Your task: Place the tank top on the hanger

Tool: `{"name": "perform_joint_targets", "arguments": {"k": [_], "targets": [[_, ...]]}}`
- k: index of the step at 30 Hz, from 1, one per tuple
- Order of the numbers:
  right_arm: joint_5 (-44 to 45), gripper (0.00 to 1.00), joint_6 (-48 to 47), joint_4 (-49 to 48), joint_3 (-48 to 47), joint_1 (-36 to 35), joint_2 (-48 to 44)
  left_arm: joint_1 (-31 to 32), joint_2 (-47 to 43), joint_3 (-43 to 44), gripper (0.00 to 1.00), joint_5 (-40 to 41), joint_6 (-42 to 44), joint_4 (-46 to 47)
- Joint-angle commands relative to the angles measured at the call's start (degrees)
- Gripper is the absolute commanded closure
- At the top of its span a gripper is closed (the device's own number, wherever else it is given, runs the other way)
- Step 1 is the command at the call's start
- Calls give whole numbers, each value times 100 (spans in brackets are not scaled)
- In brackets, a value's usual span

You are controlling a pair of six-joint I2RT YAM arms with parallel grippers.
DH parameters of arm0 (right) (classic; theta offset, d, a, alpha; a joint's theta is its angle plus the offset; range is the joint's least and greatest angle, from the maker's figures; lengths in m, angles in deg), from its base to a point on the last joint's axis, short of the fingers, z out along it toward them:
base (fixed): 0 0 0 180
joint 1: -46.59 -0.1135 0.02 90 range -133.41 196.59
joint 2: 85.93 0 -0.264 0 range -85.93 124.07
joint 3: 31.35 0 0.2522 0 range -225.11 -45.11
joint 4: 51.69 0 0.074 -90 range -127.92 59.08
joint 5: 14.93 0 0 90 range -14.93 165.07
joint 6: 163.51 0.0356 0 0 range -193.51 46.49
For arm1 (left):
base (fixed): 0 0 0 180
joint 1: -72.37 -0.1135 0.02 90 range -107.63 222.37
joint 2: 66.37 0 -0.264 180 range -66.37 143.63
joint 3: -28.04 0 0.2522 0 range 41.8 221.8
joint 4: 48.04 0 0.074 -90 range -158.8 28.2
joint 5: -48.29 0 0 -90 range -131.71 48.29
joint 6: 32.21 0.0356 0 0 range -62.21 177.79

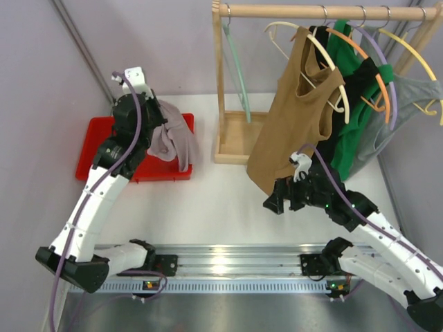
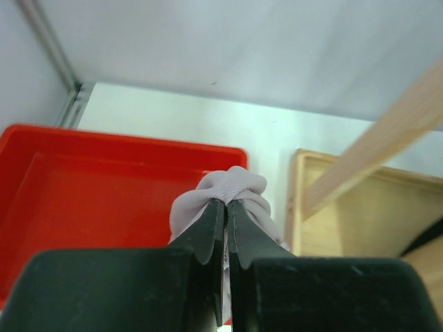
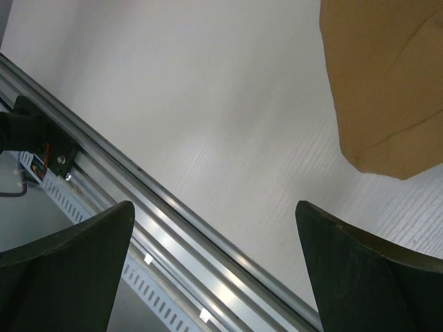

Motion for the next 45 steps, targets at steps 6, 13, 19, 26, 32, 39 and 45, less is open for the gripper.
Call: {"name": "perform_joint_targets", "arguments": {"k": [6,13,19,26,32,39,45], "targets": [[165,0,-184,-205,-543,-91,194,926,-330,1659,100,159,271,-514],[270,0,-202,-73,-754,-91,213,1189,-277,1987,100,-218,-318,-1446],[393,0,-176,32,-807,-91,125,2120,-461,644,100,130,-1248,-1439],[613,0,70,182,-675,-99,-156,3834,-50,-1185,100,1010,-2576,-630],[824,0,281,410,-509,-91,-648,4336,1127,-1591,100,353,-3025,309],[526,0,563,296,-16,-91,-991,4371,2200,-1257,100,-500,-2762,864],[51,0,730,-187,327,-161,-1080,4153,2018,-1362,68,-158,-2779,496]]}}
